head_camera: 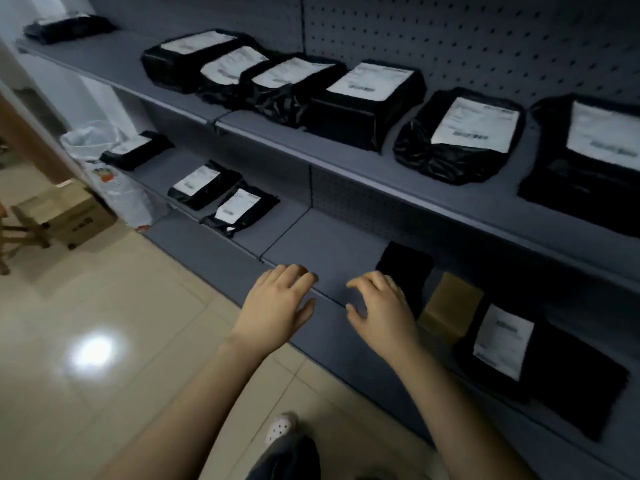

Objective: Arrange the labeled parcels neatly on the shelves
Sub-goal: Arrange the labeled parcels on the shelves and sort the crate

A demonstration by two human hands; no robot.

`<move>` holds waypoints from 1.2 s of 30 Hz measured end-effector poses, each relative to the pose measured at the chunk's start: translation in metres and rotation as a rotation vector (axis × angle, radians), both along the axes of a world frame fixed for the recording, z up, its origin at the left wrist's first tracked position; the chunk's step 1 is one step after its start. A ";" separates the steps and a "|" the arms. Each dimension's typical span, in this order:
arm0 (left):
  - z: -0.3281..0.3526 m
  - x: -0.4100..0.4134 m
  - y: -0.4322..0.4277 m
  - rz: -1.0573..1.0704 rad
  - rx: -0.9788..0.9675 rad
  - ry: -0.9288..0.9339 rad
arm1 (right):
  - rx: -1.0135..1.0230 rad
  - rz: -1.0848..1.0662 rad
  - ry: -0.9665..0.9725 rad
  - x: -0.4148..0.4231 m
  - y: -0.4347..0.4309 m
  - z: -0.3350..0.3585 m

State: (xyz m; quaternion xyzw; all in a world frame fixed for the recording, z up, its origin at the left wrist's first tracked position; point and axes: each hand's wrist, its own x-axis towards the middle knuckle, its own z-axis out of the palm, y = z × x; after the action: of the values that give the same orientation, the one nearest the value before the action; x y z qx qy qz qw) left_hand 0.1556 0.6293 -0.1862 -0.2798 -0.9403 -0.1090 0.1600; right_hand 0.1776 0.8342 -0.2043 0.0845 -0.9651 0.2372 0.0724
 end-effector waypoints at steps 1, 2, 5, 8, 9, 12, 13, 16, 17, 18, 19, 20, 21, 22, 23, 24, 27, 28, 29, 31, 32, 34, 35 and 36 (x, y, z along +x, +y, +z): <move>-0.005 -0.013 -0.002 -0.055 -0.004 -0.011 | -0.011 -0.052 -0.019 -0.001 -0.004 -0.005; -0.009 -0.025 -0.004 -0.110 -0.007 -0.025 | -0.019 -0.099 -0.036 -0.002 -0.007 -0.010; -0.025 -0.052 -0.005 -0.250 -0.028 -0.067 | -0.033 -0.252 -0.052 0.002 -0.016 -0.027; -0.045 -0.068 0.000 -0.363 -0.026 -0.120 | -0.038 -0.413 -0.081 0.012 -0.019 -0.047; -0.053 -0.072 0.003 -0.388 -0.021 -0.147 | -0.034 -0.459 -0.091 0.015 -0.019 -0.054; -0.081 -0.085 0.012 -0.446 -0.007 -0.205 | -0.029 -0.558 -0.115 0.020 -0.014 -0.078; -0.094 -0.091 0.018 -0.463 0.000 -0.222 | -0.036 -0.590 -0.115 0.020 -0.009 -0.089; -0.122 -0.100 0.029 -0.471 -0.004 -0.252 | -0.097 -0.640 -0.128 0.017 -0.001 -0.113; -0.134 -0.104 0.035 -0.474 -0.014 -0.258 | -0.110 -0.654 -0.133 0.013 0.003 -0.124; -0.146 -0.109 0.040 -0.480 -0.026 -0.266 | -0.121 -0.664 -0.141 0.008 0.008 -0.136; -0.158 -0.114 0.046 -0.483 -0.034 -0.278 | -0.132 -0.673 -0.156 0.003 0.013 -0.148; -0.169 -0.119 0.054 -0.485 -0.039 -0.289 | -0.145 -0.678 -0.163 -0.004 0.019 -0.159; -0.179 -0.124 0.062 -0.485 -0.045 -0.293 | -0.160 -0.681 -0.161 -0.012 0.025 -0.172; -0.190 -0.129 0.070 -0.485 -0.046 -0.280 | -0.172 -0.685 -0.148 -0.020 0.031 -0.183; -0.199 -0.135 0.079 -0.482 -0.046 -0.266 | -0.179 -0.688 -0.134 -0.029 0.036 -0.193; -0.208 -0.141 0.087 -0.478 -0.046 -0.253 | -0.181 -0.689 -0.124 -0.039 0.041 -0.202; -0.233 -0.159 0.113 -0.480 -0.020 -0.272 | -0.168 -0.701 -0.120 -0.064 0.053 -0.226; -0.240 -0.163 0.121 -0.477 -0.008 -0.302 | -0.161 -0.700 -0.113 -0.070 0.056 -0.232; -0.247 -0.166 0.128 -0.472 0.000 -0.337 | -0.152 -0.694 -0.109 -0.074 0.059 -0.238; -0.259 -0.172 0.142 -0.449 -0.029 -0.396 | -0.131 -0.686 -0.137 -0.082 0.064 -0.250; -0.265 -0.174 0.148 -0.434 -0.070 -0.432 | -0.128 -0.686 -0.170 -0.084 0.065 -0.255; -0.274 -0.178 0.155 -0.427 -0.138 -0.496 | -0.146 -0.691 -0.229 -0.086 0.068 -0.262; -0.278 -0.178 0.155 -0.433 -0.145 -0.527 | -0.158 -0.688 -0.238 -0.085 0.069 -0.265; -0.281 -0.178 0.155 -0.440 -0.136 -0.558 | -0.170 -0.681 -0.238 -0.084 0.070 -0.266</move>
State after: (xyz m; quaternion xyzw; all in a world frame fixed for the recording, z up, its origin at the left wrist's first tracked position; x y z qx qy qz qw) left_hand -0.0224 0.7839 -0.4671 -0.4451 -0.8702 -0.1501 -0.1489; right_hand 0.0932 0.9038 -0.4703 -0.2759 -0.9164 0.2870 0.0413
